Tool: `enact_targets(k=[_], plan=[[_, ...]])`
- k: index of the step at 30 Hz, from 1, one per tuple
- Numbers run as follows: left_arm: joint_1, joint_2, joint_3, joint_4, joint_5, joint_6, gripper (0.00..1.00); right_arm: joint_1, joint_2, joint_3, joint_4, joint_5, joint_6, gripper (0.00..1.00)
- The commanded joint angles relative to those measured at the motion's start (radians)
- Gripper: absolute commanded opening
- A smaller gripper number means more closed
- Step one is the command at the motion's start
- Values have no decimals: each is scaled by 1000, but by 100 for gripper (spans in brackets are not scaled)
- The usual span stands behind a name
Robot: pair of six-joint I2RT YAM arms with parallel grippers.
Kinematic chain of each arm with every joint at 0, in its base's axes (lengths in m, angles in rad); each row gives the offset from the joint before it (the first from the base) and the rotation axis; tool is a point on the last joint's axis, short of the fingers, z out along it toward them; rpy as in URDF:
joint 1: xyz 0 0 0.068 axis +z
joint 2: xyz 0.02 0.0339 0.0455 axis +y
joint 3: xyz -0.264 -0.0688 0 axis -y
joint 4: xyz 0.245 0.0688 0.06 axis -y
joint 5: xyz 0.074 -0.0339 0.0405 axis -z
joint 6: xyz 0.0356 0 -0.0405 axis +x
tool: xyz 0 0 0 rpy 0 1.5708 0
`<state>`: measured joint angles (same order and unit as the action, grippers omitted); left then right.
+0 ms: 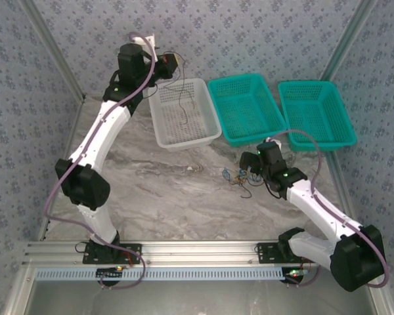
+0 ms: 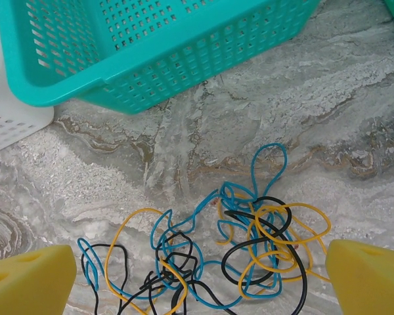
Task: Untangle the cables
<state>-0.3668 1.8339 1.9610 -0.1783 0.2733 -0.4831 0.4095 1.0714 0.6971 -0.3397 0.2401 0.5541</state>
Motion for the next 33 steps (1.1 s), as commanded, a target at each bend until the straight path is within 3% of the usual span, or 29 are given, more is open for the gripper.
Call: enact_targets(k=[1, 3, 5, 11, 14, 20, 33], plan=[[-6, 45, 52, -55, 14, 60, 0, -17, -14, -17, -35, 11, 32, 100], [-13, 71, 53, -81, -19, 99, 1, -32, -13, -18, -36, -1, 32, 100], [-25, 98, 59, -140, -72, 148, 9, -51, -10, -20, -43, -15, 31, 100], [-52, 144, 52, -324, -158, 216, 76, -174, 22, -21, -56, -142, -18, 100], [-71, 104, 2, -327, -194, 229, 99, -242, 84, -5, -51, -290, -59, 100], [-106, -16, -159, -254, -191, 221, 99, -267, 256, 59, -68, -454, -129, 98], [-130, -317, -666, 117, -306, 38, 99, -170, 376, 61, -4, -526, -157, 96]])
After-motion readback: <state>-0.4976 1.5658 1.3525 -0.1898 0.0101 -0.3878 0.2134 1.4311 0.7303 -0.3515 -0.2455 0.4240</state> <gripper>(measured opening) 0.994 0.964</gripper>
